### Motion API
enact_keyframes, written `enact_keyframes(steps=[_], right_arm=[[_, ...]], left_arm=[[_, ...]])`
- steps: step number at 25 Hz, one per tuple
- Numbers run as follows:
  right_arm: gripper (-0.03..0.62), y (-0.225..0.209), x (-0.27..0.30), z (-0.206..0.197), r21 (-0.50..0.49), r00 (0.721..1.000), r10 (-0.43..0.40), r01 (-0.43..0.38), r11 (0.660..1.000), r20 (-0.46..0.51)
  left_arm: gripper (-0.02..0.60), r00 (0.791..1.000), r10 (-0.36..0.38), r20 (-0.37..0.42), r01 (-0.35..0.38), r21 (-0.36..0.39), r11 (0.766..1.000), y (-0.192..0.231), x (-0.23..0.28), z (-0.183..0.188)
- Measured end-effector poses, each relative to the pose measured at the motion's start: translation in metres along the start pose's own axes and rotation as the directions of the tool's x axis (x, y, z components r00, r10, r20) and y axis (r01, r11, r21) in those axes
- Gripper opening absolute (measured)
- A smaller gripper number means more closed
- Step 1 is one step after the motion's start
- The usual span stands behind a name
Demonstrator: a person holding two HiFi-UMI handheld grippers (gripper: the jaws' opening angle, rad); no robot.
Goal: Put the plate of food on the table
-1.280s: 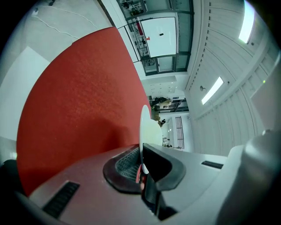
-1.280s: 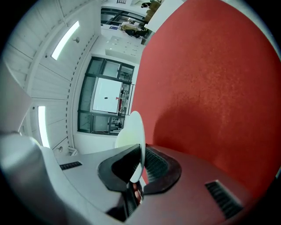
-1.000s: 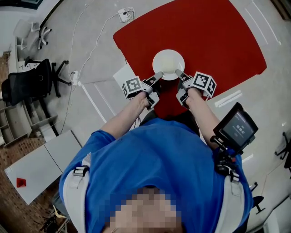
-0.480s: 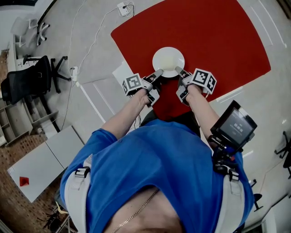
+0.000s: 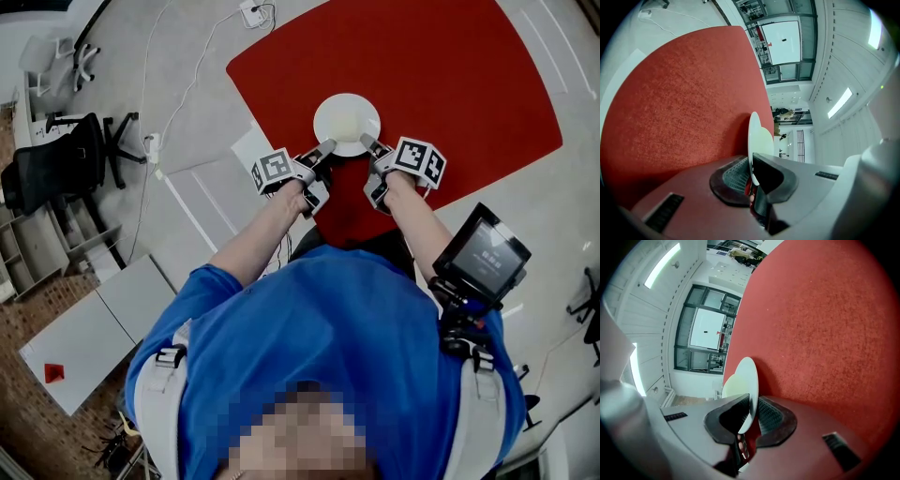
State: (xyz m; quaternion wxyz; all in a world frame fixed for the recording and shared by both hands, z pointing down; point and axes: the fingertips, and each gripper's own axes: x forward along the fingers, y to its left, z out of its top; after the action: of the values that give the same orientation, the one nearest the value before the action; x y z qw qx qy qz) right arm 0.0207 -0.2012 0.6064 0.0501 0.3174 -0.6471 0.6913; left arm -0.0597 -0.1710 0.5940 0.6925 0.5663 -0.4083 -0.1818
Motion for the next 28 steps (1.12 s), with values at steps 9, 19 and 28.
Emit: enact_keyframes(steps=[9, 19, 28], right_arm=[[0.020, 0.0006, -0.0017, -0.0012, -0.043, 1.000, -0.016, 0.016, 0.999, -0.002], [0.043, -0.0002, -0.0021, 0.0027, -0.149, 0.997, -0.080, 0.078, 0.986, -0.007], [0.060, -0.0031, -0.0040, 0.0049, -0.181, 0.995, -0.104, 0.101, 0.978, -0.006]], left_arm=[[0.018, 1.000, 0.008, -0.022, -0.008, 0.013, 1.000, -0.0007, -0.0003, -0.0022], [0.020, 0.997, 0.035, -0.072, -0.030, 0.074, 0.997, -0.0031, 0.0023, -0.0060], [0.095, 0.993, 0.053, -0.103, -0.042, 0.106, 0.994, -0.0036, 0.0062, -0.0060]])
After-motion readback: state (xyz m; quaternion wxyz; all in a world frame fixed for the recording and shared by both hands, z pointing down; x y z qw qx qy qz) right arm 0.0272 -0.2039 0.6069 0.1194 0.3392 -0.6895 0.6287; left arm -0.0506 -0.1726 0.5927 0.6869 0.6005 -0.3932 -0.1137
